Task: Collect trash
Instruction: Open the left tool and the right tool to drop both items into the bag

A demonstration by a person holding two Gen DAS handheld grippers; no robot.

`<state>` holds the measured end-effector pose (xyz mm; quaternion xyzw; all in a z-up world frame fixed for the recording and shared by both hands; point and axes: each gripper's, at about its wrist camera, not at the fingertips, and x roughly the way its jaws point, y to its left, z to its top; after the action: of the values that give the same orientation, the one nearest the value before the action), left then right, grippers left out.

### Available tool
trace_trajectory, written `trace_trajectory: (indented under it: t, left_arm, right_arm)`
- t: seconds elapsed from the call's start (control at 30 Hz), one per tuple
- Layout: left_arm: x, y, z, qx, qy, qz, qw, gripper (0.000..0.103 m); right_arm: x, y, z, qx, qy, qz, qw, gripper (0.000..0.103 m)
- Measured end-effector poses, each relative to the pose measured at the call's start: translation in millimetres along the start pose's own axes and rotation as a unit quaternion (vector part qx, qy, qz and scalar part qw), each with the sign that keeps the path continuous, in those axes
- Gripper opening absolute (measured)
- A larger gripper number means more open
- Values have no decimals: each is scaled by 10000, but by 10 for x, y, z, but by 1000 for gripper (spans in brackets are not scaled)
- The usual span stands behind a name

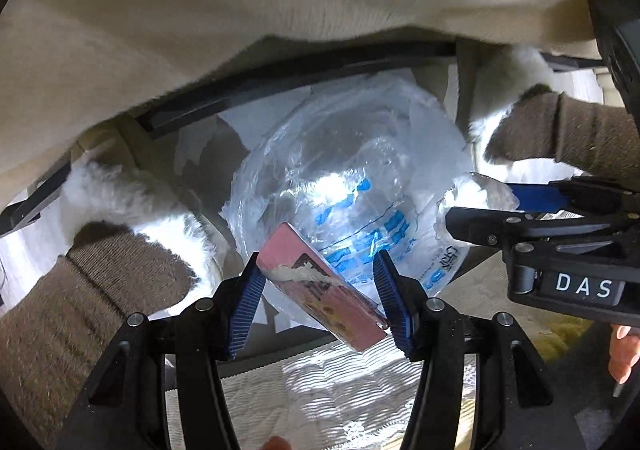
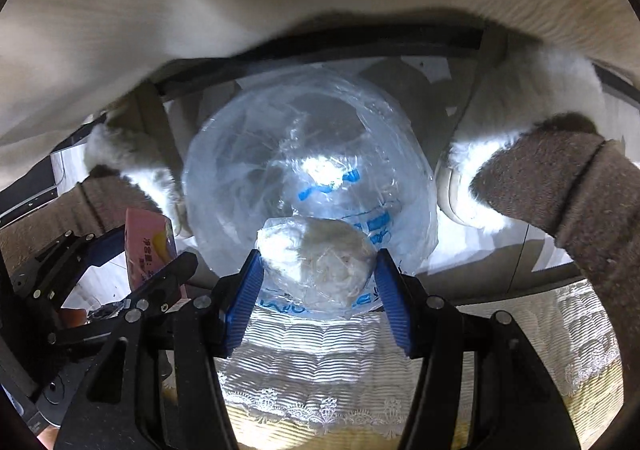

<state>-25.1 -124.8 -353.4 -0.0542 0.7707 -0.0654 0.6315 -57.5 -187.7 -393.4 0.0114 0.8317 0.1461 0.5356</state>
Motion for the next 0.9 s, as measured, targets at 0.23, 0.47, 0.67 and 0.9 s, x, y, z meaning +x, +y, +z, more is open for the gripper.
trace_trajectory:
  t: [0.23, 0.47, 0.67, 0.9]
  left_arm:
    - [294, 52, 63, 69, 383, 10, 9992, 55]
    - [364, 74, 24, 220, 475, 17, 9986, 82]
    - [285, 22, -23, 385, 331, 228, 9984, 96]
    - [112, -54, -100, 629, 129, 379, 9972, 97]
  right_arm:
    - [144, -57, 101, 60, 230, 15, 9997, 57]
    - [160, -83, 107, -66, 245, -388, 9989, 75]
    - [102, -90, 60, -92, 170, -397, 9990, 80]
    - [-118, -49, -51, -173, -180, -388, 9989, 80]
